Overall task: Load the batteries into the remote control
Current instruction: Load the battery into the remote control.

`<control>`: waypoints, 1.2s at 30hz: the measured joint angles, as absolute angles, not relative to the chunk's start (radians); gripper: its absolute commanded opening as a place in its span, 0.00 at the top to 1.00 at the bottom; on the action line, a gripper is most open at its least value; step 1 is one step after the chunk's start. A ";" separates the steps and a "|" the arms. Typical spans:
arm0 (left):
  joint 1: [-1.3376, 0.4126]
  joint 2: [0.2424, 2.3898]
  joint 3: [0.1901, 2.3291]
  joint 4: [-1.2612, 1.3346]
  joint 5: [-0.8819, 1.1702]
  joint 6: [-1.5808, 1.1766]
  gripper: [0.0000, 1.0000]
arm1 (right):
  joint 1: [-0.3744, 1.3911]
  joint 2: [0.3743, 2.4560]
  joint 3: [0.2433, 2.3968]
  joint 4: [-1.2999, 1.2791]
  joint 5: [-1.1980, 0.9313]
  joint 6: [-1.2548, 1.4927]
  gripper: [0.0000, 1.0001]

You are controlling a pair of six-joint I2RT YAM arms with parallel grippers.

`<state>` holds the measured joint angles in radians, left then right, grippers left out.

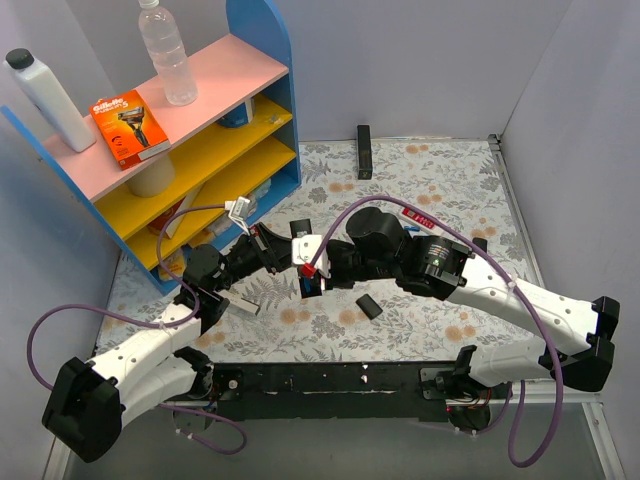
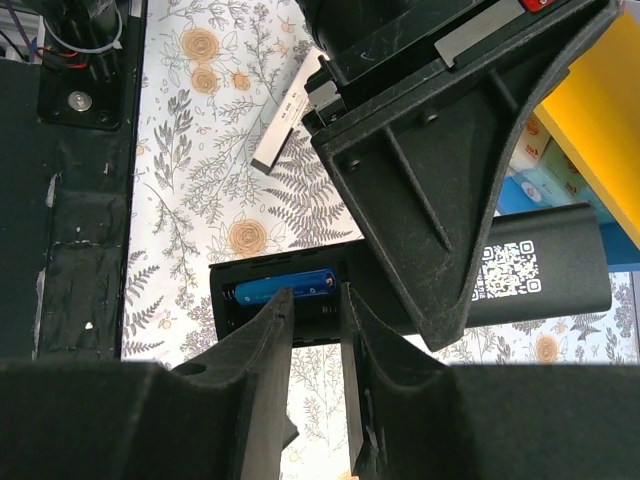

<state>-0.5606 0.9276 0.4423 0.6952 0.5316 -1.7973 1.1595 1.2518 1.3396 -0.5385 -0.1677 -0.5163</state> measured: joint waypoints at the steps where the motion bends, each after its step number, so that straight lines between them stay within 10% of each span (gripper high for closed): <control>1: -0.561 0.928 0.442 0.696 0.532 -1.797 1.00 | 1.159 1.252 1.341 -0.542 -0.167 -0.516 0.67; 36: -0.565 0.928 0.453 0.696 0.540 -1.812 1.00 | 1.159 1.252 1.357 -0.553 -0.191 -0.508 0.73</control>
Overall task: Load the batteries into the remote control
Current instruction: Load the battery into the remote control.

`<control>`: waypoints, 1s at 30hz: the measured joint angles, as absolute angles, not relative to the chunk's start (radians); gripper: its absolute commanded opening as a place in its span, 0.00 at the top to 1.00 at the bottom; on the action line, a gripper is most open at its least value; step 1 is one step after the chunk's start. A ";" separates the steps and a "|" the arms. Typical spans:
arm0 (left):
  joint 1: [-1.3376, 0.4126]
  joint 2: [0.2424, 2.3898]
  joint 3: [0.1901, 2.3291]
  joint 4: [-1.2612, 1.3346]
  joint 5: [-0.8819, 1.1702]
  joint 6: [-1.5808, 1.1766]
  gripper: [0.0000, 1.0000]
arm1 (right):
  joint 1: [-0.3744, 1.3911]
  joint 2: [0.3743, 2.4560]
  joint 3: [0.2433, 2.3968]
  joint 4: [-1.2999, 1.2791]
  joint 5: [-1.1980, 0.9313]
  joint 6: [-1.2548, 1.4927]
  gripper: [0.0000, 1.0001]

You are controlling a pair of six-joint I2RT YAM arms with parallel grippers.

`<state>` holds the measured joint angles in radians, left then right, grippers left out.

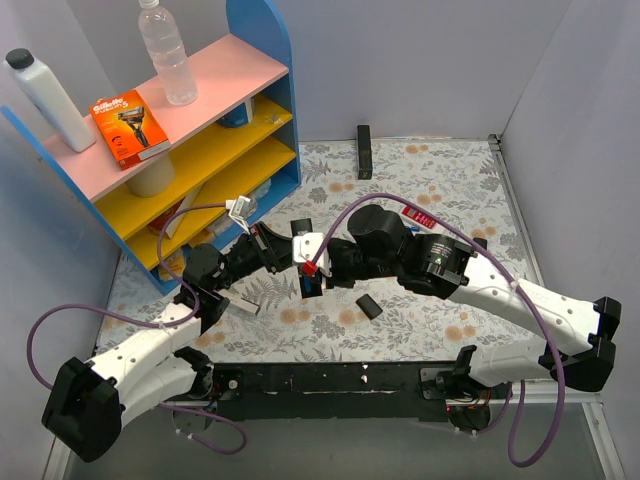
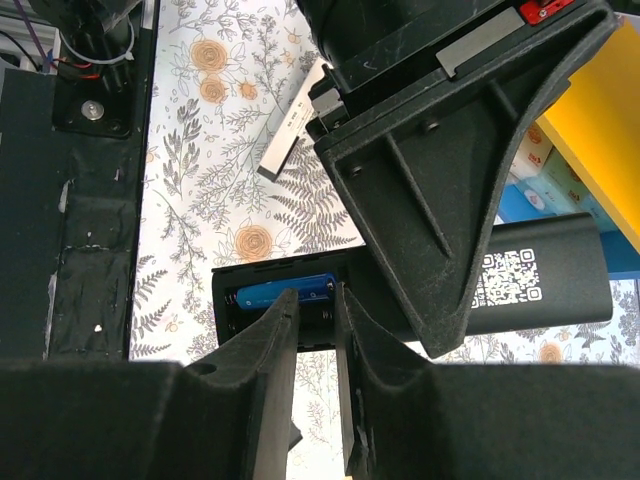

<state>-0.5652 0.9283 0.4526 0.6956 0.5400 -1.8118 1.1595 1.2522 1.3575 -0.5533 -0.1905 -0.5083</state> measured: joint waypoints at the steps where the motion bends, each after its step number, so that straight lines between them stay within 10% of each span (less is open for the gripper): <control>1: -0.565 0.928 0.453 0.696 0.540 -1.812 1.00 | 1.159 1.252 1.360 -0.553 -0.191 -0.508 0.73; 30: -0.565 0.941 0.459 0.691 0.540 -1.821 1.00 | 1.152 1.255 1.340 -0.535 -0.197 -0.499 0.87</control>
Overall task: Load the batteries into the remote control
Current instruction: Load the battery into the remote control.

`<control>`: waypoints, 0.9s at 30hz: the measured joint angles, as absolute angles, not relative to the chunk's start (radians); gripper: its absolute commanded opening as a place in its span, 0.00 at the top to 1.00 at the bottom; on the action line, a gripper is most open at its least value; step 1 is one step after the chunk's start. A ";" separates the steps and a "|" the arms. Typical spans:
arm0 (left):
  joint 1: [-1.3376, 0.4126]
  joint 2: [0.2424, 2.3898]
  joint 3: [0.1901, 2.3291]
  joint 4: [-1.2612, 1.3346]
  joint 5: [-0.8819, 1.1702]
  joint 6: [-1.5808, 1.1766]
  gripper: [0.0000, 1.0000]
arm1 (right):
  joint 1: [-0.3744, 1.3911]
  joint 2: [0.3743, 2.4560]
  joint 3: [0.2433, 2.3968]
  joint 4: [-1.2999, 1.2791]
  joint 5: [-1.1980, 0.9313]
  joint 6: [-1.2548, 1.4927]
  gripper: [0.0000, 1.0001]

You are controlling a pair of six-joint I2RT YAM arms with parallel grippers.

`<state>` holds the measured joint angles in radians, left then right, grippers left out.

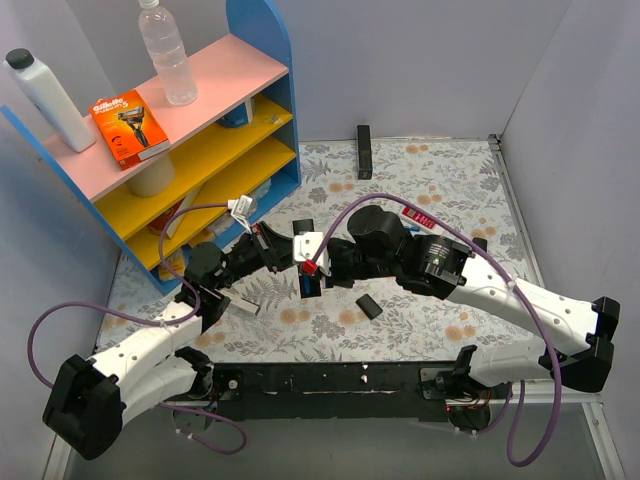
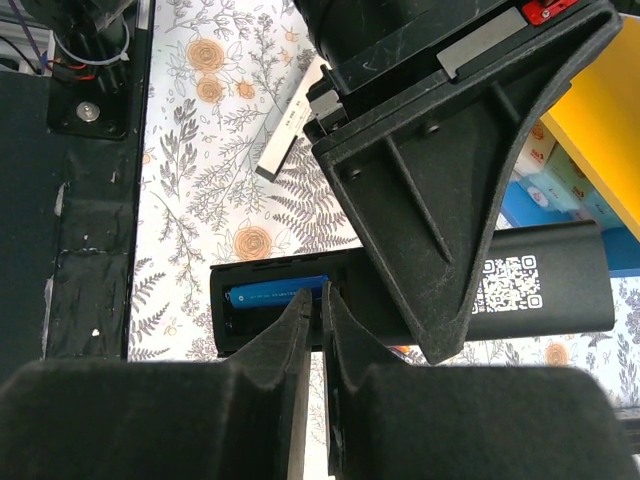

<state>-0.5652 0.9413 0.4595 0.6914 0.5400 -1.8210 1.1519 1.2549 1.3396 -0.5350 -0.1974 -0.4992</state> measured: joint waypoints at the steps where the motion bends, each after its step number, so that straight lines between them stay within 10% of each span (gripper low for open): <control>1: -0.565 0.942 0.460 0.688 0.540 -1.821 1.00 | 1.151 1.252 1.332 -0.526 -0.198 -0.497 0.88; 27: -0.550 0.952 0.474 0.523 0.458 -1.705 1.00 | 1.218 1.337 1.266 -0.469 0.028 -0.416 0.96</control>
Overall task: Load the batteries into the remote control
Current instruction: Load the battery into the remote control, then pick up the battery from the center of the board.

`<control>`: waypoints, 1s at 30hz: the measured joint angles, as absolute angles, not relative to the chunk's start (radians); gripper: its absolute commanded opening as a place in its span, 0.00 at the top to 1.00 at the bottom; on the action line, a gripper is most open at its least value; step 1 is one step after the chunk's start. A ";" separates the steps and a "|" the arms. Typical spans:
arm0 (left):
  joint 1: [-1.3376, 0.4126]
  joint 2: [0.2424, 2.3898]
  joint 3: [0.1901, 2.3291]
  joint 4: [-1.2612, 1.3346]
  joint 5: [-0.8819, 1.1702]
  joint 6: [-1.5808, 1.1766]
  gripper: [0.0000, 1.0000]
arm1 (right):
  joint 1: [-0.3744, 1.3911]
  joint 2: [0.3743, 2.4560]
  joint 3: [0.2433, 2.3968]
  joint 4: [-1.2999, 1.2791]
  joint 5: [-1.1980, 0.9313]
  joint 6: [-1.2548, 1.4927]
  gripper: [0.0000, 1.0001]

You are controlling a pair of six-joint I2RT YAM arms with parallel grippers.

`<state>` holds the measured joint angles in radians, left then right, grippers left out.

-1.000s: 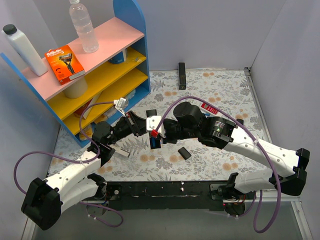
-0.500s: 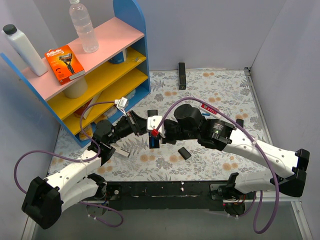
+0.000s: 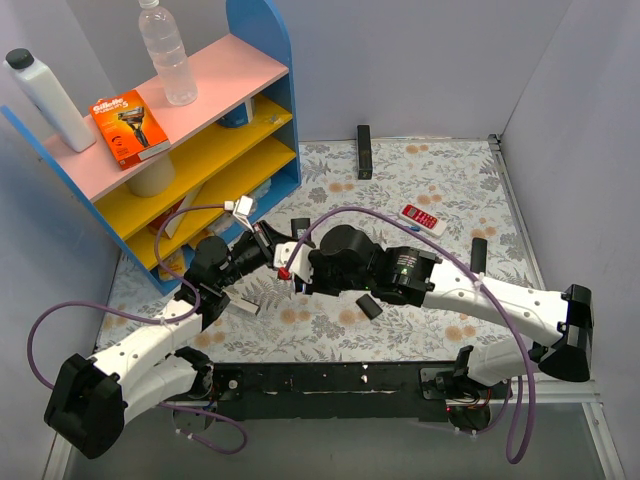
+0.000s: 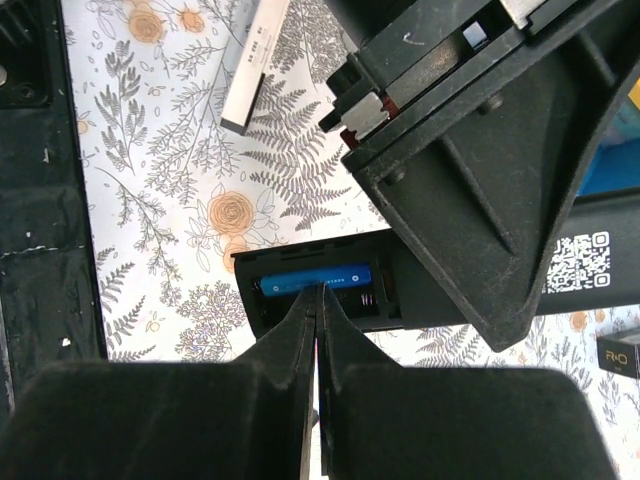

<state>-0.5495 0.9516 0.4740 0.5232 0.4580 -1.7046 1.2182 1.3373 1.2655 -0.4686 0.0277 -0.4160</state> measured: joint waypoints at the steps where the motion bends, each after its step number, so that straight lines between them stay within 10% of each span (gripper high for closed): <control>1: -0.550 0.952 0.474 0.520 0.453 -1.701 1.00 | 1.222 1.341 1.266 -0.469 0.040 -0.412 0.96; 21: -0.565 0.836 0.259 0.550 0.271 -1.741 1.00 | 0.963 1.270 1.270 -0.604 0.085 -0.076 0.30; 30: -0.565 0.839 0.252 0.551 0.262 -1.743 1.00 | 0.554 1.223 1.077 -0.684 0.123 0.186 0.38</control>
<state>-0.5652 0.8394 0.2520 0.5514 0.2623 -1.7432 0.5541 1.2228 1.0775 -0.6842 0.1230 0.1860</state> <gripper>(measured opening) 0.174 0.655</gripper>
